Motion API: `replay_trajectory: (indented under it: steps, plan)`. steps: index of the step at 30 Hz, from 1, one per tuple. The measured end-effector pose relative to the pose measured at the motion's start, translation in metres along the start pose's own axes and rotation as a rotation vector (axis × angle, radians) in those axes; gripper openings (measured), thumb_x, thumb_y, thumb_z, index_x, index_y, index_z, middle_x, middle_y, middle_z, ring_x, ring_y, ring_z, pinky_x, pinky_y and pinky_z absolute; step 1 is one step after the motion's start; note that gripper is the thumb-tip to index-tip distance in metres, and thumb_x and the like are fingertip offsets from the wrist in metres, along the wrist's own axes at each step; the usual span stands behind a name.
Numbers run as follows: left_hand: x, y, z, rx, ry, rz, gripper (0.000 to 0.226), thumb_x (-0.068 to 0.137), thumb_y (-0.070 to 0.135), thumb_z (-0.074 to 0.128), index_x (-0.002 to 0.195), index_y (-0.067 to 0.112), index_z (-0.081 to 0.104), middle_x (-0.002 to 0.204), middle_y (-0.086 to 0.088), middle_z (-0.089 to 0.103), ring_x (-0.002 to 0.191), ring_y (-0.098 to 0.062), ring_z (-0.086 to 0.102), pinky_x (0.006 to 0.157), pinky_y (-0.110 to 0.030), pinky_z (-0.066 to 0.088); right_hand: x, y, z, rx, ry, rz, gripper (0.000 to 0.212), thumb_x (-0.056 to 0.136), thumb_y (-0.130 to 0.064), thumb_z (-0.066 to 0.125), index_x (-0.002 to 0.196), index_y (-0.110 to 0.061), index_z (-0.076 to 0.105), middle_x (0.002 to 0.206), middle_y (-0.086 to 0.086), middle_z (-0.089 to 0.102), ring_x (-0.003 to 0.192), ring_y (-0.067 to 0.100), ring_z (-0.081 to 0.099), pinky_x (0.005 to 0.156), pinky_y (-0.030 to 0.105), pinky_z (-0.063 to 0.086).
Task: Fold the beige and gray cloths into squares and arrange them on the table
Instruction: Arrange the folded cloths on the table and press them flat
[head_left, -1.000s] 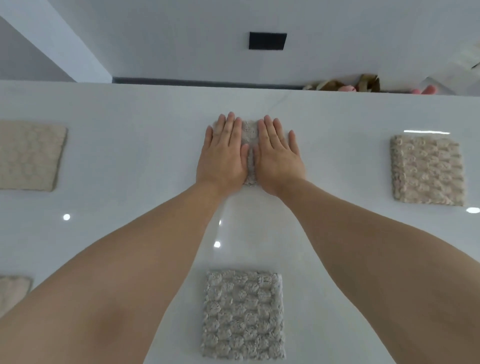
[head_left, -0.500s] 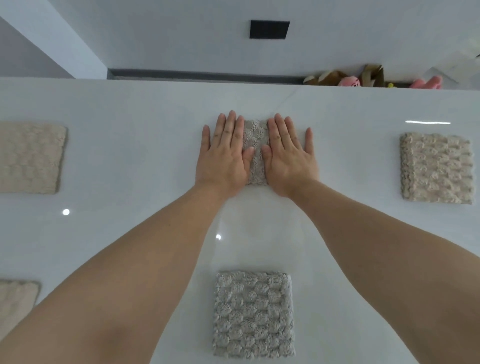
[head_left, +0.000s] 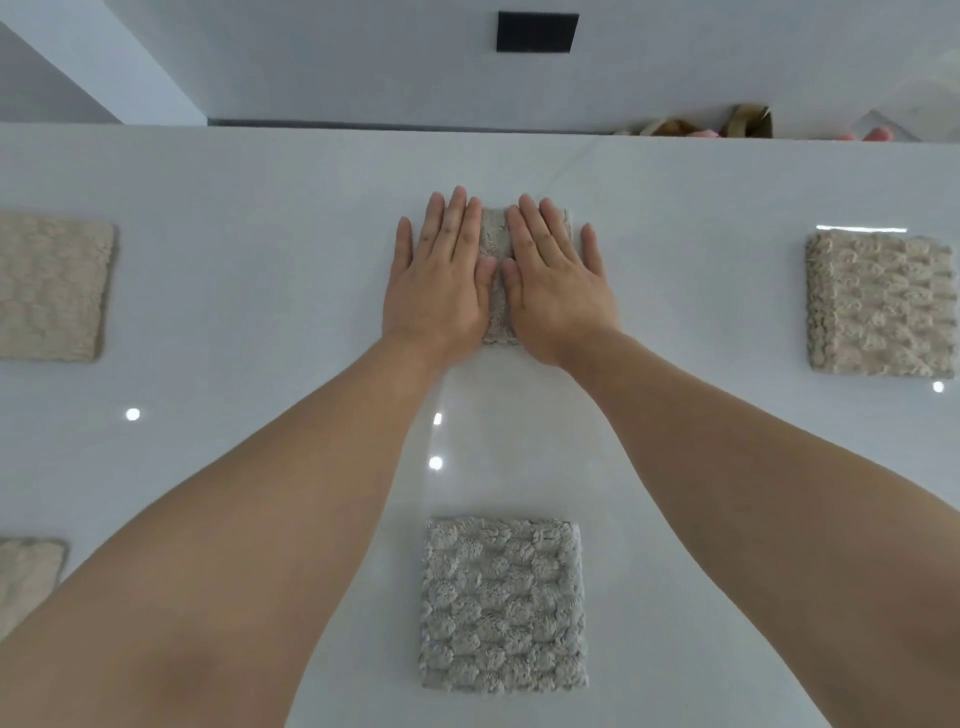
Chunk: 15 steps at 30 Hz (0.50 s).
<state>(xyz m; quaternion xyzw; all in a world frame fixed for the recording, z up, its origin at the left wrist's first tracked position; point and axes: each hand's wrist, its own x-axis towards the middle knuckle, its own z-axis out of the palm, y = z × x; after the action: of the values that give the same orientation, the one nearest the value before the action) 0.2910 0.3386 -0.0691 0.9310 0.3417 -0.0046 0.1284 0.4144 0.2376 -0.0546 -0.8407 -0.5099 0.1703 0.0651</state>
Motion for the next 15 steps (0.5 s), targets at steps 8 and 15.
replay_trajectory:
  steps: [8,15]
  plan:
    - [0.011,0.014,-0.029,0.096,-0.251,-0.078,0.062,0.106,0.040,0.006,0.161,0.014,-0.007,0.170,-0.001,-0.012,0.155,-0.020,-0.015,0.125,-0.050,-0.006,0.007,-0.007,-0.012,-0.124,-0.117,0.037,0.062,0.106,-0.044,0.002,0.162,-0.019,-0.007,0.170,-0.004,-0.012,0.154,0.013,-0.017,0.125,0.047,-0.008]
    - [-0.043,0.022,-0.068,0.091,-0.163,-0.130,0.063,0.107,0.039,0.009,0.161,0.008,-0.002,0.170,-0.007,-0.005,0.156,-0.022,-0.010,0.126,-0.044,-0.005,-0.045,-0.025,-0.039,-0.039,-0.081,0.002,0.060,0.108,-0.037,0.005,0.161,-0.014,-0.005,0.170,-0.001,-0.011,0.155,0.015,-0.015,0.126,0.041,-0.007]
